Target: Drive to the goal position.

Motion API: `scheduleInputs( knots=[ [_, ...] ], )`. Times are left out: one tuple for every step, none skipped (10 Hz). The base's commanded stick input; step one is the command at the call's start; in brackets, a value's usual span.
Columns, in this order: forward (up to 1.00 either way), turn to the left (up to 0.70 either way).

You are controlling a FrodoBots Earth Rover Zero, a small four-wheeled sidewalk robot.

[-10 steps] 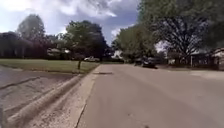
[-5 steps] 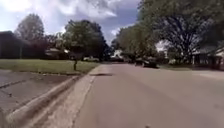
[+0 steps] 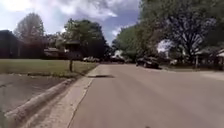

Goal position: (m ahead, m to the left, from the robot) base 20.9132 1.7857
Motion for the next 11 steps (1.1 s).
scheduleInputs(
  knots=[
    [1.00,0.00],
    [1.00,0.00],
    [1.00,0.00],
    [1.00,0.00],
    [1.00,0.01],
    [1.00,0.03],
    [1.00,0.03],
    [1.00,0.29],
    [1.00,0.34],
    [1.00,0.19],
    [1.00,0.02]
  ],
)
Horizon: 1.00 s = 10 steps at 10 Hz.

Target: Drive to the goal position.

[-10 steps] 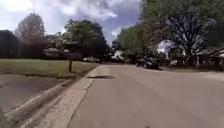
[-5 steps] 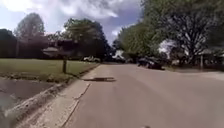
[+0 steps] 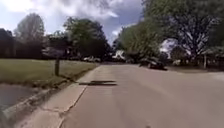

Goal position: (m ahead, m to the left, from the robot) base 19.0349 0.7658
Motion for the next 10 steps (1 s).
scheduleInputs(
  knots=[
    [1.00,0.02],
    [1.00,0.02],
    [1.00,0.02],
    [1.00,0.01],
    [1.00,0.00],
    [1.00,0.00],
    [1.00,0.00],
    [1.00,0.00],
    [1.00,0.00],
    [1.00,0.00]
  ],
)
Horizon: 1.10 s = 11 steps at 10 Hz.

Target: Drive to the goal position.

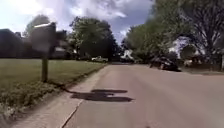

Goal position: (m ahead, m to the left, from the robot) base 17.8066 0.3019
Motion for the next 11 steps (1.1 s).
scheduleInputs(
  knots=[
    [1.00,0.00],
    [1.00,0.00],
    [1.00,0.00],
    [1.00,0.00],
    [1.00,0.00],
    [1.00,0.00],
    [1.00,0.00],
    [1.00,0.00],
    [1.00,0.00],
    [1.00,0.00],
    [1.00,0.00]
  ],
)
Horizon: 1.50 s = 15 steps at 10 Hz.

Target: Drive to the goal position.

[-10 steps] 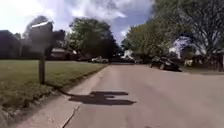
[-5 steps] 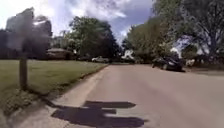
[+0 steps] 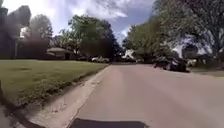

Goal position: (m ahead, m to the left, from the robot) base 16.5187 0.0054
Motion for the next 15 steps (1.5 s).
scheduleInputs(
  knots=[
    [1.00,0.00],
    [1.00,0.00],
    [1.00,0.00],
    [1.00,0.00],
    [1.00,0.00],
    [1.00,0.00],
    [1.00,0.00],
    [1.00,0.00],
    [1.00,0.00],
    [1.00,0.00],
    [1.00,0.00],
    [1.00,0.00],
    [1.00,0.00],
    [1.00,0.00],
    [1.00,0.00]
  ],
)
